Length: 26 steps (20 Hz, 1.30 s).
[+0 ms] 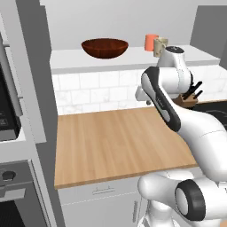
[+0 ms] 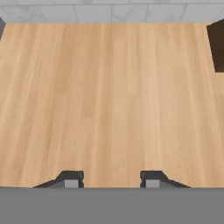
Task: Gather all objects into one cabinet and sort the glasses and bowls to opposite sides.
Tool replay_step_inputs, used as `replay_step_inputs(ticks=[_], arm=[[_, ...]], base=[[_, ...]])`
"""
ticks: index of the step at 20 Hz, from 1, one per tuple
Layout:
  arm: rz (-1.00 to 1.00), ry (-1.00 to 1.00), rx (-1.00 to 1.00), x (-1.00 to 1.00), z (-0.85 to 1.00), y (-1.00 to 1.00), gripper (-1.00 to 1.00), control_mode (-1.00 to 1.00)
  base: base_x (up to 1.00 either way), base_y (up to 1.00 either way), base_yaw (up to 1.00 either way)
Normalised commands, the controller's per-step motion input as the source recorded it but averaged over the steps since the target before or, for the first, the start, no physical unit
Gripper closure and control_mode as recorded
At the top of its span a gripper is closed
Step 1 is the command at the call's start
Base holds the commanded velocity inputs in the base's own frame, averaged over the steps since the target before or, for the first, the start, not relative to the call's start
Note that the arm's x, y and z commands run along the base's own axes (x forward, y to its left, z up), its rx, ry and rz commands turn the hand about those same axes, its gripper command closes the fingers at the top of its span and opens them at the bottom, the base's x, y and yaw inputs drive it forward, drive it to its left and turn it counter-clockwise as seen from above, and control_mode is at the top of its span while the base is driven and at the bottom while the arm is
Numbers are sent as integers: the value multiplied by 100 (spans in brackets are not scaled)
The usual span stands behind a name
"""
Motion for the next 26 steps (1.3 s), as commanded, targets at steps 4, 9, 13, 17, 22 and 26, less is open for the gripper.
replay_step_inputs(ticks=[4,9,13,17,22,26], arm=[[0,-12,0,-36,10,0,-100,-100],[4,-55,0,-98,81,-5,-100,-100],[3,-48,0,-93,83,-5,-100,-100],[0,-17,0,-63,47,-11,-100,-100],[0,4,0,0,0,-3,-100,-100],[0,0,0,0,0,0,-100,-100]], base=[[0,0,0],[0,0,0],[0,0,0],[0,0,0],[0,0,0],[0,0,0]])
